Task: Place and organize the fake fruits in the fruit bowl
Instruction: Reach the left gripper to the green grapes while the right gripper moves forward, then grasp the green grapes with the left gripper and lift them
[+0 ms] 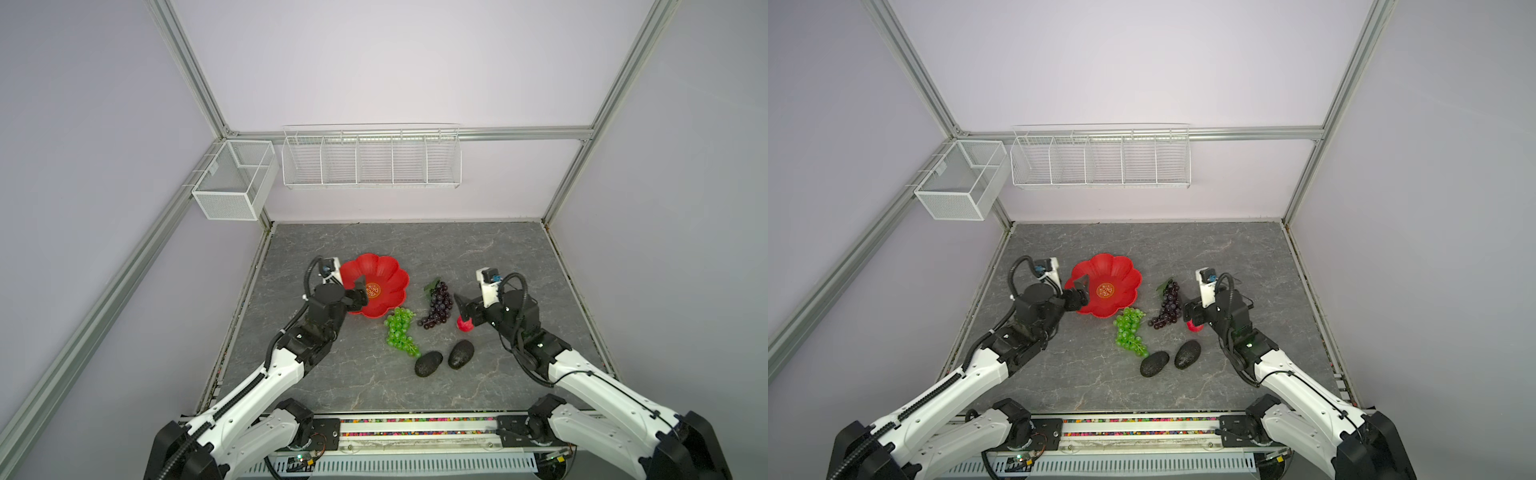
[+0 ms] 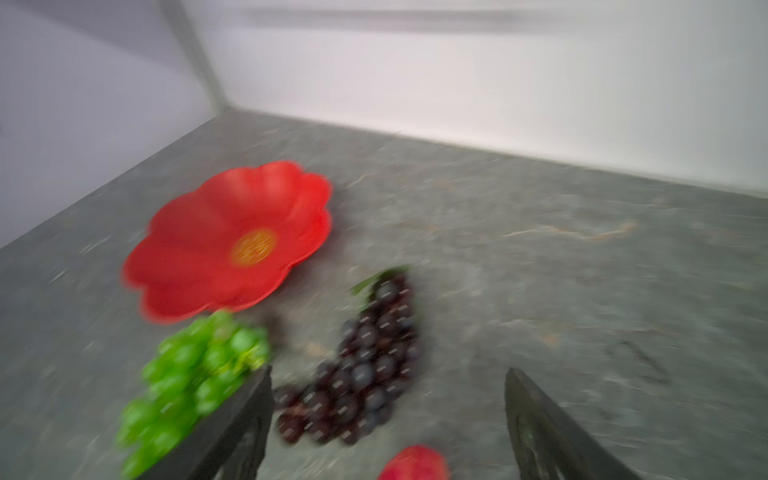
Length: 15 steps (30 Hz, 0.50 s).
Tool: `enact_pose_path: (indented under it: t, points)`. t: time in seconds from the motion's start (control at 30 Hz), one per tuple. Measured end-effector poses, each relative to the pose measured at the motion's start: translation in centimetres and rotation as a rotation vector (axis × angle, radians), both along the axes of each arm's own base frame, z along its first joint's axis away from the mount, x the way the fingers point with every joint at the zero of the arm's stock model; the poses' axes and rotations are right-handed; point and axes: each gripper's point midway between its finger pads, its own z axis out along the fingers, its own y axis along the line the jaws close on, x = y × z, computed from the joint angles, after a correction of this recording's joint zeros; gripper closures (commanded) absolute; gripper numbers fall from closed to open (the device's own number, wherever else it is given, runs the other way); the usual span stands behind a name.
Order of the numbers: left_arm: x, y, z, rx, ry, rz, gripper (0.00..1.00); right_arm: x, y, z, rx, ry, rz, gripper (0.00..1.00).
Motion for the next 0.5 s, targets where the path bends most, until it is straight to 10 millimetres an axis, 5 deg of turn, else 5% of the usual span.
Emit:
enact_pose_path:
  t: [0.1,0.23,0.5]
  points:
    - [-2.9,-3.4,-4.8,0.011,0.195,-0.144,0.18,-3.0,2.8,-1.7,-0.018,0.058,0.172,0.12]
    - [-6.0,-5.7,-9.4,0.04,0.366,-0.236,0.17,-5.0,5.2,-1.2,0.026,0.059,0.334,0.12]
    - [-6.7,-7.0,-14.3,0.075,0.514,-0.247,0.15,-6.4,6.8,-1.9,0.042,0.074,0.454,0.12]
